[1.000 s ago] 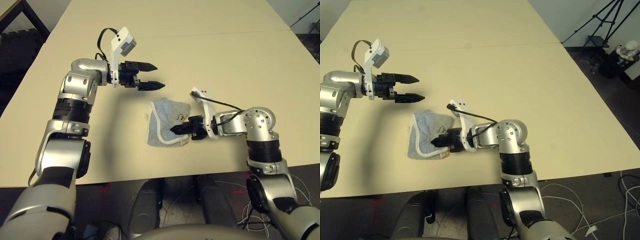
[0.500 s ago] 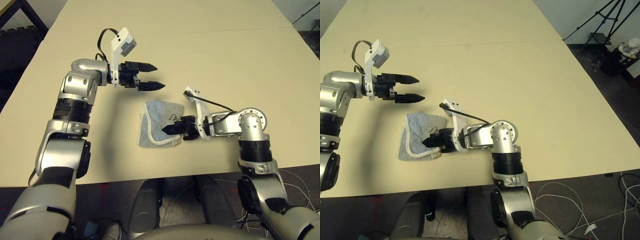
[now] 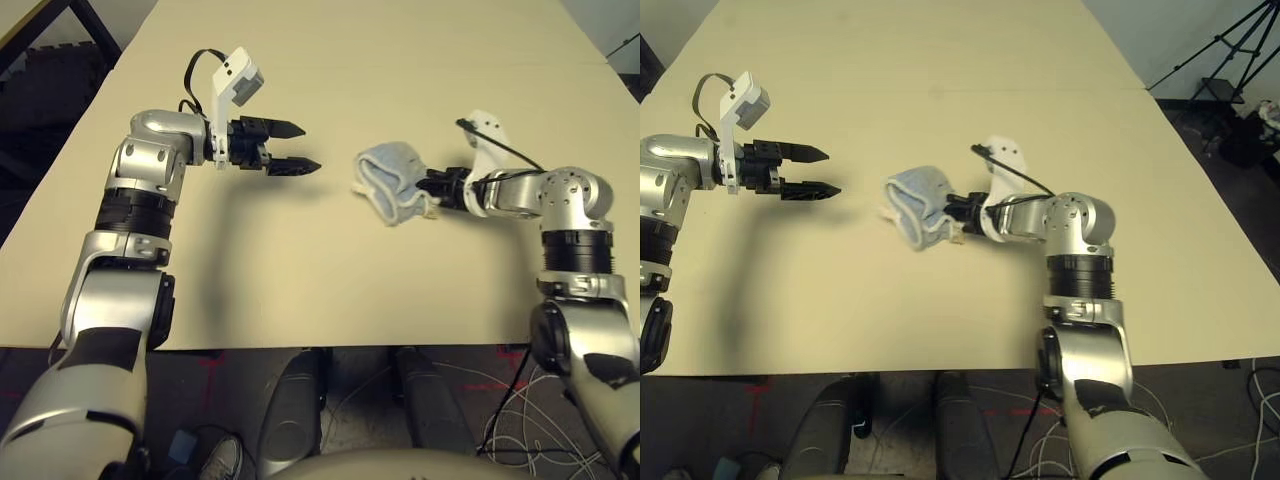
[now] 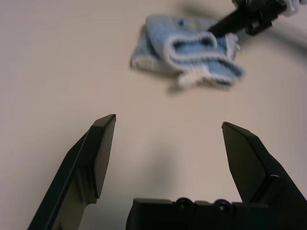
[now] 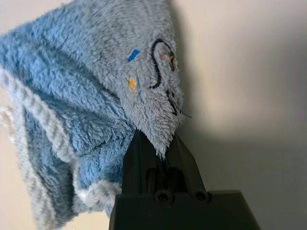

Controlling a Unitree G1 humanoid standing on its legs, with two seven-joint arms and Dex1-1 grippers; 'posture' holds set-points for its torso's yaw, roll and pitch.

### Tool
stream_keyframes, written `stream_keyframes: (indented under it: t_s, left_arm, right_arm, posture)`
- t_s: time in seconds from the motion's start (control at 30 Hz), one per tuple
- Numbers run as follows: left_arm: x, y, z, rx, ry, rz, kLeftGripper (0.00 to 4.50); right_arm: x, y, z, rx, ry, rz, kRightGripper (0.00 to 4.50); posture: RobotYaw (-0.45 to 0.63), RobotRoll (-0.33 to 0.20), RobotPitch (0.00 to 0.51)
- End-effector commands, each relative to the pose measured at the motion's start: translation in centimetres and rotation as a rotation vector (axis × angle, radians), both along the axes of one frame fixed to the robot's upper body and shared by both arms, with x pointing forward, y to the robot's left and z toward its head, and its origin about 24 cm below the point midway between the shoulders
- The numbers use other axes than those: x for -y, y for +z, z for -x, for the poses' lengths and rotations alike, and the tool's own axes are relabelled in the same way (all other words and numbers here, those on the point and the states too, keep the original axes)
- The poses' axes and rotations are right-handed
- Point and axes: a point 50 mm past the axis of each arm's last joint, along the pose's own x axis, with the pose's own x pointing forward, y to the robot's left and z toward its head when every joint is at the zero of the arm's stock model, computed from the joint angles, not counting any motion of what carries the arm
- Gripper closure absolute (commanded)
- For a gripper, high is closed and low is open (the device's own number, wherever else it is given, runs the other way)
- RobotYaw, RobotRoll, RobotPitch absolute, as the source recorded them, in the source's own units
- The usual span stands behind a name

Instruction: Wipe the water off the table with a rag.

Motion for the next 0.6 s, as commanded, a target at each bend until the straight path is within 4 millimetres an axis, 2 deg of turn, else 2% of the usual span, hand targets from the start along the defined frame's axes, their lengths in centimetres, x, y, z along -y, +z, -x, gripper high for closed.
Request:
stream_keyframes:
  t_s: [0.03, 0.13, 0.27, 0.4, 0.6]
  left_arm:
    - [-0.1, -0.1, -0.2, 0.004, 0.011, -0.018, 0.00]
    - [-0.5, 0.0, -0.5, 0.043, 0.064, -0.007, 0.00]
    - [-2.0, 0.2, -2.4, 0.202, 0.334, 0.040, 0.00]
    - [-3.6, -0.3, -3.3, 0.308, 0.574, 0.140, 0.00]
    - [-4.8, -2.3, -3.3, 0.351, 0.804, 0.307, 0.00]
  right_arm:
    - [3.9, -0.8, 0.0, -0.026, -0.123, 0.106, 4.49]
    - [6.9, -0.8, 0.4, -0.033, -0.158, 0.144, 4.49]
    - [9.8, -1.4, 1.5, -0.089, -0.176, 0.186, 4.49]
    - [11.3, -2.2, 2.6, -0.154, -0.151, 0.210, 4.49]
    - [12.6, -2.5, 3.5, -0.206, -0.106, 0.238, 4.49]
  posture:
    - [-0.02, 0.000, 0.251]
    - [-0.02, 0.000, 0.247]
    - [-0.02, 0.000, 0.237]
    - [-0.02, 0.000, 0.230]
    - [-0.02, 0.000, 0.226]
